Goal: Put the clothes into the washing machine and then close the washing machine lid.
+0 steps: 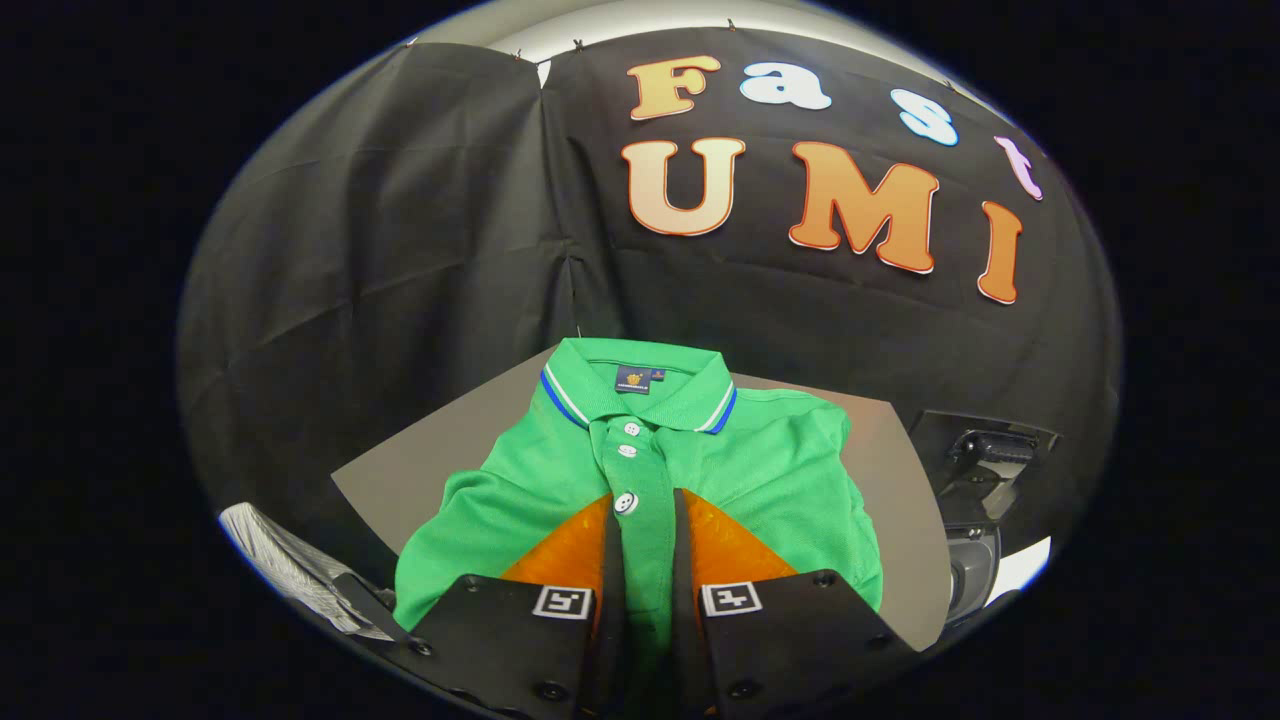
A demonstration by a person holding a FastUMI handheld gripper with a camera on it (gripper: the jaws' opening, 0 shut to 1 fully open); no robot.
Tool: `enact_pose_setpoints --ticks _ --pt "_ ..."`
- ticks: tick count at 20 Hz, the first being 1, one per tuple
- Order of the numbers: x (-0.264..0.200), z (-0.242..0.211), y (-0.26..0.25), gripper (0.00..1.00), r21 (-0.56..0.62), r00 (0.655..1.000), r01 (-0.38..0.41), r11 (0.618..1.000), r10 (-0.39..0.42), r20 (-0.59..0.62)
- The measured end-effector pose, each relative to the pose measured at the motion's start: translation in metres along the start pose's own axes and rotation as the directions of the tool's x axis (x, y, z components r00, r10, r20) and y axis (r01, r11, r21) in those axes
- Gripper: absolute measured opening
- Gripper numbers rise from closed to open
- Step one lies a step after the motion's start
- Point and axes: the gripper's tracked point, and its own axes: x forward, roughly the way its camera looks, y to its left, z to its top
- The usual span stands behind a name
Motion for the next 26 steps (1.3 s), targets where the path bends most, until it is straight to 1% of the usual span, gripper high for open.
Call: enact_pose_setpoints --ticks 2,4,6,8,12,14,18,22,26 --pt "-0.003 0.002 -0.001 0.18 0.001 0.999 0.008 1.0 -0.008 0.036" --pt "-0.011 0.009 -0.002 0.17 0.026 0.998 -0.004 1.0 0.002 0.068" --pt "-0.018 0.024 -0.005 0.17 0.101 0.992 -0.03 0.994 0.018 0.123" --pt "-0.03 0.034 -0.009 0.17 0.147 0.985 -0.051 0.988 0.026 0.173" --pt "-0.066 0.056 -0.022 0.17 0.169 0.963 -0.072 0.983 0.025 0.267" --pt "-0.089 0.069 -0.031 0.17 0.195 0.95 -0.071 0.978 0.006 0.313" --pt "-0.134 0.085 -0.055 0.17 0.192 0.926 -0.056 0.98 -0.021 0.378" --pt "-0.171 0.096 -0.097 0.17 0.176 0.901 -0.029 0.984 -0.05 0.43" --pt "-0.202 0.097 -0.165 0.17 0.182 0.888 -0.009 0.983 -0.075 0.453"
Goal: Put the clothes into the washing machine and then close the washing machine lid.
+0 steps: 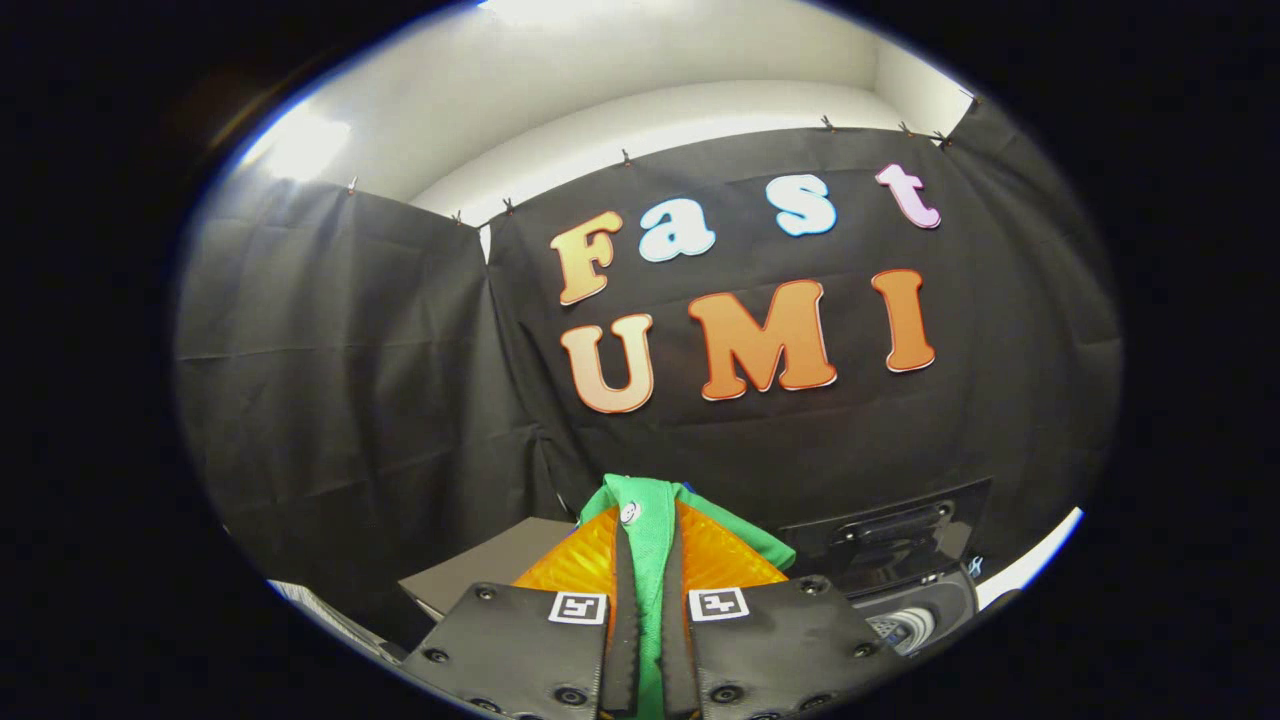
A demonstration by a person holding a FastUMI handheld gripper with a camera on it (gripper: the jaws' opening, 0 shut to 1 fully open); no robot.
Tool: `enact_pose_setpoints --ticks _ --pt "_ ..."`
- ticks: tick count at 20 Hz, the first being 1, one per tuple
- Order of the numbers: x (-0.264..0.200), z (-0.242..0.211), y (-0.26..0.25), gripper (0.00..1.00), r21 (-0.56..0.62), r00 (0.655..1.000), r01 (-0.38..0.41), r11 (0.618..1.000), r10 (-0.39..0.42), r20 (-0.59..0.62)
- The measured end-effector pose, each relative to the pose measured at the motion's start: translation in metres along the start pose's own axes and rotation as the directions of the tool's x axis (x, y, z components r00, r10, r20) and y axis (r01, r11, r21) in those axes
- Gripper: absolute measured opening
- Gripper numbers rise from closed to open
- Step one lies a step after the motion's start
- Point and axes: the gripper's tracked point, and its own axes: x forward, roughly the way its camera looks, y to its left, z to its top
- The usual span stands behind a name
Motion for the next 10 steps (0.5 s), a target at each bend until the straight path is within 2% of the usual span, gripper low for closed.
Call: enact_pose_setpoints --ticks 5,10 --pt "-0.016 0.014 -0.106 0.17 -0.027 0.998 0.059 0.998 -0.059 0.013" --pt "-0.019 -0.009 -0.197 0.17 -0.057 0.994 0.102 0.993 -0.104 -0.026"
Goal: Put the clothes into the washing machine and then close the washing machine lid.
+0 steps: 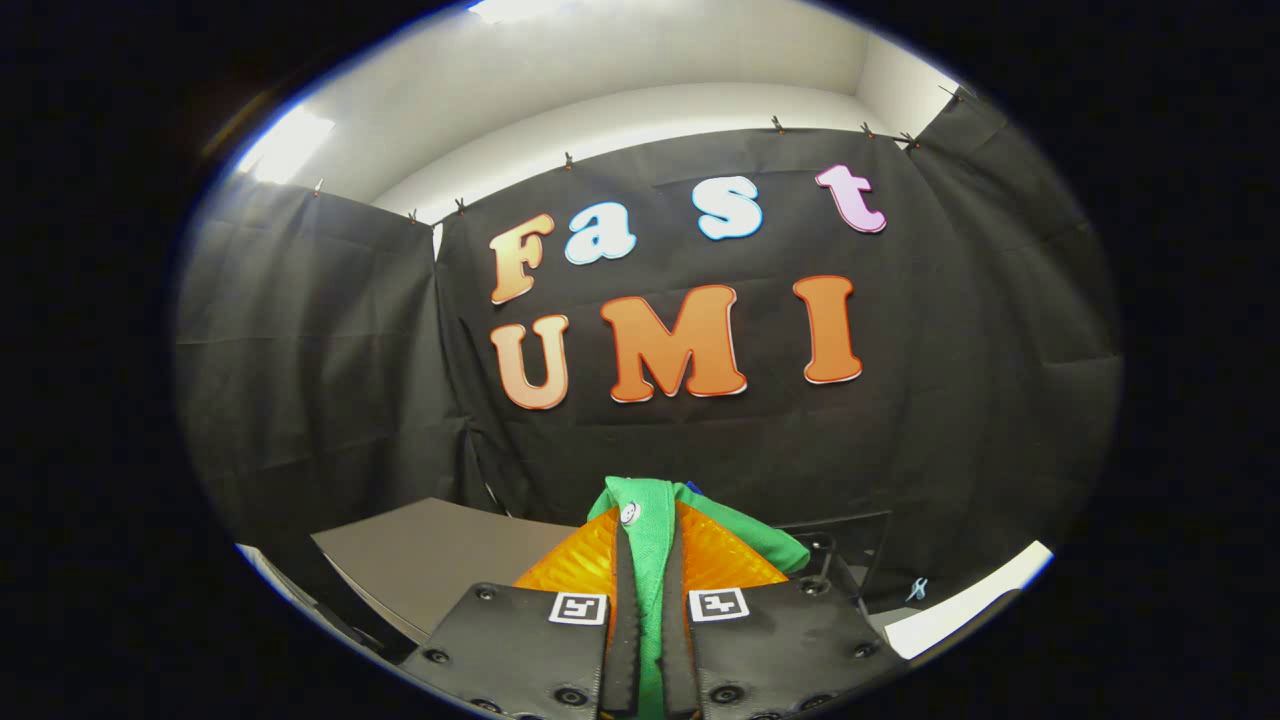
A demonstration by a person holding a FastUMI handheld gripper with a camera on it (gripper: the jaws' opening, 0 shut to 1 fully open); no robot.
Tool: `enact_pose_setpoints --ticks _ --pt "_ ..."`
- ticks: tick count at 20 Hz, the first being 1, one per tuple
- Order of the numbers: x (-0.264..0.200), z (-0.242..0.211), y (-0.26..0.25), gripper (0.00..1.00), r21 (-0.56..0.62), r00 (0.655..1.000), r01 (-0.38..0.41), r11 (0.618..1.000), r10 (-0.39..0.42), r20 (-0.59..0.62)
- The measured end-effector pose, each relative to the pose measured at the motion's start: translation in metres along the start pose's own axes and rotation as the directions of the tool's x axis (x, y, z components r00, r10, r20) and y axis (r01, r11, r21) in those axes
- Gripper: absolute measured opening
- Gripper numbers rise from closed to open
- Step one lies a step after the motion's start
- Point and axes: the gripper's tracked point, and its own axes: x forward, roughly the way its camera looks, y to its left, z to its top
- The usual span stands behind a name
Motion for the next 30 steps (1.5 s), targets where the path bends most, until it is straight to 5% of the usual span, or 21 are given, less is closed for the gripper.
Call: enact_pose_setpoints --ticks 6,18,24,30 --pt "0.037 -0.083 -0.059 0.17 0.042 0.989 0.035 0.999 -0.028 -0.147" --pt "0.107 -0.261 -0.074 0.17 0.063 0.889 0.098 0.993 -0.058 -0.455" --pt "0.108 -0.329 -0.065 0.17 0.072 0.809 0.124 0.99 -0.059 -0.585" --pt "0.083 -0.41 -0.084 0.17 0.117 0.67 0.27 0.956 -0.1 -0.735"
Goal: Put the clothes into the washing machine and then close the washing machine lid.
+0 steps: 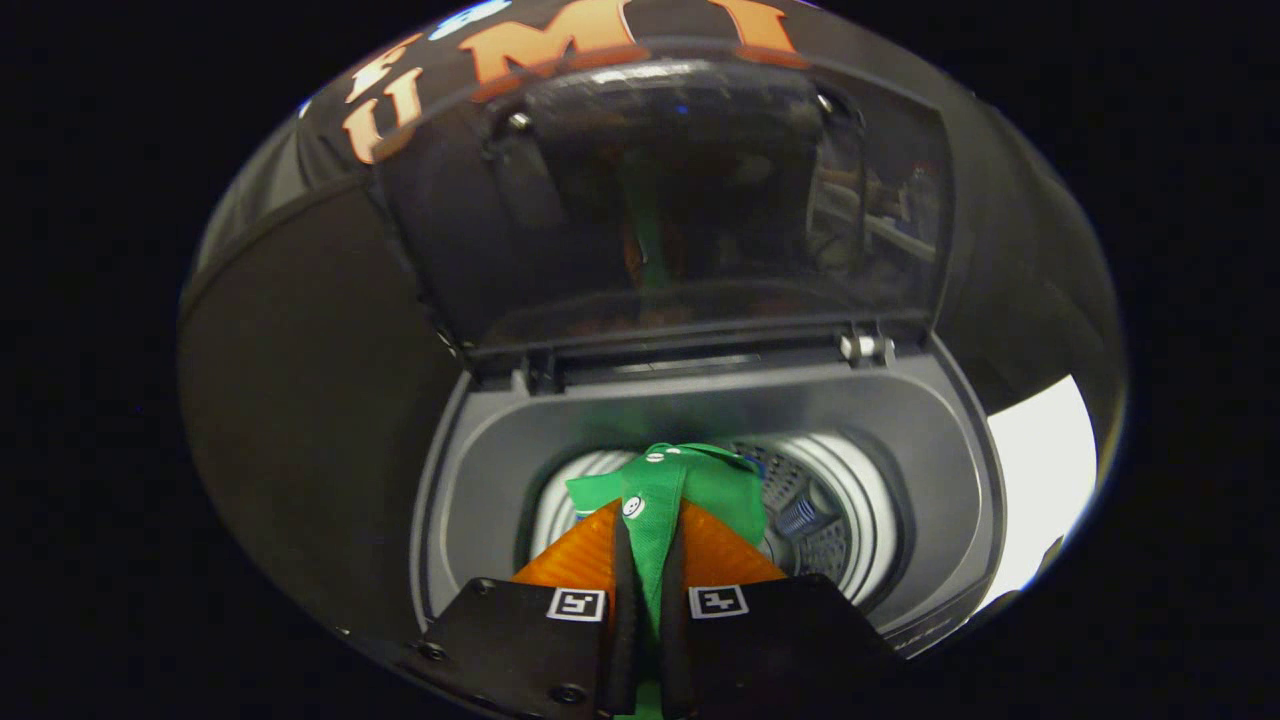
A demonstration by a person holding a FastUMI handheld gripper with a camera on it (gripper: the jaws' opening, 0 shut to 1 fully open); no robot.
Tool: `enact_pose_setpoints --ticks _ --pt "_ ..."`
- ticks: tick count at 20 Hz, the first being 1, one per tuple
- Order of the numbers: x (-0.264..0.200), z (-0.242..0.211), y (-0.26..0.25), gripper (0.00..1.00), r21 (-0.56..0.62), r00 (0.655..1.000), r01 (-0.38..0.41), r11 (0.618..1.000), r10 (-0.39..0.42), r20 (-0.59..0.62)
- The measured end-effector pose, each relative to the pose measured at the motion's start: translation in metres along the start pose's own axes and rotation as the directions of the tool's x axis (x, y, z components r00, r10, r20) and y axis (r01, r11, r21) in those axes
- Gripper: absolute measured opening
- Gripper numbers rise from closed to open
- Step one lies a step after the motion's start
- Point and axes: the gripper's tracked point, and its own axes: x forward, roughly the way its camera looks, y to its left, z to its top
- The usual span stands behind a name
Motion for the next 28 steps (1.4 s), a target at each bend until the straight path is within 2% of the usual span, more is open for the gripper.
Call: enact_pose_setpoints --ticks 4,6,10,14,17,18,20,22,25,28 --pt "0.018 -0.025 -0.013 0.17 0.115 0.996 0.039 0.993 -0.028 -0.089" --pt "0.026 -0.033 -0.018 0.17 0.074 0.993 0.061 0.995 -0.053 -0.104" --pt "0.037 -0.048 -0.018 0.17 -0.061 0.988 0.051 0.997 -0.06 -0.146" --pt "0.044 -0.061 -0.016 0.17 -0.059 0.978 0.039 0.998 -0.05 -0.204" --pt "0.043 -0.072 -0.022 0.23 -0.018 0.968 0.071 0.997 -0.073 -0.241" --pt "0.043 -0.074 -0.025 0.27 -0.01 0.967 0.076 0.997 -0.076 -0.243" --pt "0.041 -0.087 -0.032 0.44 -0.063 0.96 0.098 0.993 -0.111 -0.258" --pt "0.034 -0.079 -0.044 0.61 -0.094 0.967 0.111 0.989 -0.129 -0.222" --pt "0.024 -0.076 -0.045 0.85 -0.092 0.967 0.103 0.99 -0.122 -0.224" --pt "0.021 -0.069 -0.037 0.89 -0.106 0.974 0.093 0.99 -0.113 -0.197"
